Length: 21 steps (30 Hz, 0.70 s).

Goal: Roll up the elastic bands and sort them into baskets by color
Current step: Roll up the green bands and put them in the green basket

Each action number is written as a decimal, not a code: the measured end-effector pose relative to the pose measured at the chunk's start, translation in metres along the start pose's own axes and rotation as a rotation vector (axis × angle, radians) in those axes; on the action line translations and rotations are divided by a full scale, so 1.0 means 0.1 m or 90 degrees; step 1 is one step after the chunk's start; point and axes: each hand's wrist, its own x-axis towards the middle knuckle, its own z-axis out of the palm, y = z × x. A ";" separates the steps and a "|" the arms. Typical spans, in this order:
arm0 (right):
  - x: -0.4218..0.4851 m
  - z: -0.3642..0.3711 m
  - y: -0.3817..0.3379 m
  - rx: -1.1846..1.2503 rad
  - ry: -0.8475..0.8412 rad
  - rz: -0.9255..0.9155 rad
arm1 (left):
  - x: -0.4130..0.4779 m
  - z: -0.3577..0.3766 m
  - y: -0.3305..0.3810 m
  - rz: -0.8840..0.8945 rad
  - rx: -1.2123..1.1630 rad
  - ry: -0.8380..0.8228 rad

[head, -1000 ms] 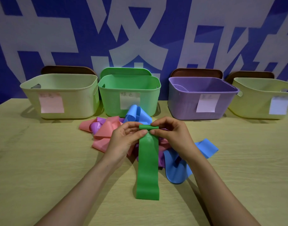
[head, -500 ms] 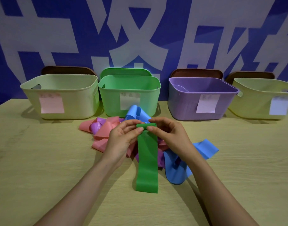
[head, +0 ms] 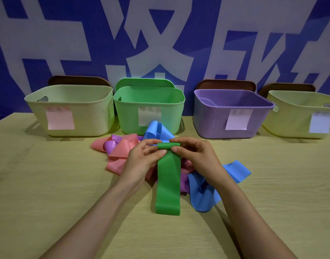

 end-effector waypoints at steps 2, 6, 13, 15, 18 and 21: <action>0.00 0.00 0.00 0.001 0.001 -0.001 | -0.01 -0.01 0.00 -0.005 -0.004 -0.008; 0.00 -0.01 -0.02 0.010 0.006 -0.010 | -0.02 -0.01 0.01 -0.006 -0.021 -0.020; 0.00 0.00 -0.01 -0.007 0.000 0.000 | -0.01 0.01 0.00 0.012 -0.020 0.006; 0.00 0.00 -0.01 -0.009 -0.001 0.012 | -0.01 0.00 0.00 0.028 -0.009 0.011; 0.00 0.01 -0.01 -0.010 0.016 0.039 | -0.01 0.00 0.01 0.057 0.008 0.011; -0.01 0.01 -0.03 -0.043 0.004 0.046 | -0.02 -0.01 0.02 0.072 0.025 0.005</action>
